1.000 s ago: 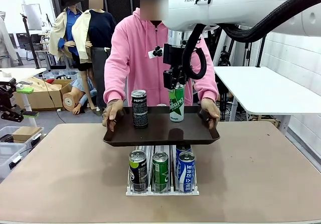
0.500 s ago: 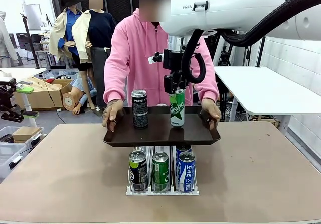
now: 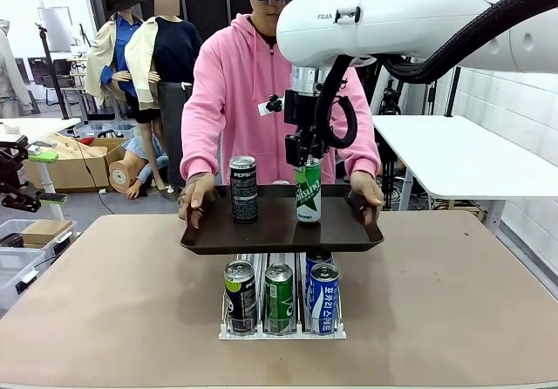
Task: Retrieve and hand over the desired beverage to the person.
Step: Place the picked can on the Handle tray extended by the person.
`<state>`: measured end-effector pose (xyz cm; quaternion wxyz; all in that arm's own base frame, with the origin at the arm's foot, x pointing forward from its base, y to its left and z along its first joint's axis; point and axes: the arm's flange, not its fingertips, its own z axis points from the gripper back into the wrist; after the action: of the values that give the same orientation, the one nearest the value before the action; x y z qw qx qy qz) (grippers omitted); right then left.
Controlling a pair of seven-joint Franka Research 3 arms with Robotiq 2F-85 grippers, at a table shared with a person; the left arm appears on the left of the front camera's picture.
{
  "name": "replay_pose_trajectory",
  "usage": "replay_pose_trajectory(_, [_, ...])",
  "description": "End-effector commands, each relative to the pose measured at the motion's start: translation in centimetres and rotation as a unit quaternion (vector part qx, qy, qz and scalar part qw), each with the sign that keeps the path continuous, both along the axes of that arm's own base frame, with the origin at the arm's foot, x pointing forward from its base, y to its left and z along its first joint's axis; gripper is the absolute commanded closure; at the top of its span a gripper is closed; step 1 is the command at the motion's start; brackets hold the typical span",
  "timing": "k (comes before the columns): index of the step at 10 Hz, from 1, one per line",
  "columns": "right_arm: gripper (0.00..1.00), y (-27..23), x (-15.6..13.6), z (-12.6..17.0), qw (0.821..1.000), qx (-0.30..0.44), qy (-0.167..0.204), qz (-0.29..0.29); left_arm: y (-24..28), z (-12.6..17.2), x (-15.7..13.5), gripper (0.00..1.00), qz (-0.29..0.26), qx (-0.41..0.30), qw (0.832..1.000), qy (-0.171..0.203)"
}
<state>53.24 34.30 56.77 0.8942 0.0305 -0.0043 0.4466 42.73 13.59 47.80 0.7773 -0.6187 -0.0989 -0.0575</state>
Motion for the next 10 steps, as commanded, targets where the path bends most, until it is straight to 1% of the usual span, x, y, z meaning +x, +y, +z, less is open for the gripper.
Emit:
replay_pose_trajectory(1, [0.31, -0.6, -0.1, 0.3, 1.000, 0.013, 0.003, 0.012, 0.0, 0.1, -0.3, 0.00, 0.004, 0.000, 1.000, -0.002])
replay_pose_trajectory(2, [0.11, -0.7, -0.1, 0.6, 1.000, 0.013, 0.001, 0.011, 0.0, 0.1, -0.3, 0.00, 0.004, 0.000, 1.000, -0.002])
replay_pose_trajectory(3, [0.00, -0.7, -0.2, 0.8, 1.000, 0.013, 0.000, 0.012, 0.0, 0.1, -0.3, 0.00, 0.004, 0.000, 1.000, -0.002])
replay_pose_trajectory(4, [0.00, -0.8, -0.2, 1.1, 1.000, 0.013, -0.001, 0.011, 0.0, 0.1, -0.3, 0.00, 0.004, 0.000, 1.000, -0.002])
replay_pose_trajectory(6, [0.00, -2.0, -1.0, 3.3, 1.000, 0.017, -0.025, 0.006, 0.0, 0.1, -0.3, 0.00, 0.004, 0.000, 1.000, -0.002])
replay_pose_trajectory(8, [0.00, -3.8, -2.2, 5.2, 0.999, 0.023, -0.040, -0.003, 0.0, 0.1, -0.3, 0.00, 0.004, 0.000, 1.000, -0.002])
replay_pose_trajectory(10, [0.00, -5.5, -3.1, 6.0, 0.998, 0.038, -0.048, -0.007, 0.0, 0.1, -0.3, 0.00, 0.004, 0.000, 1.000, -0.002])
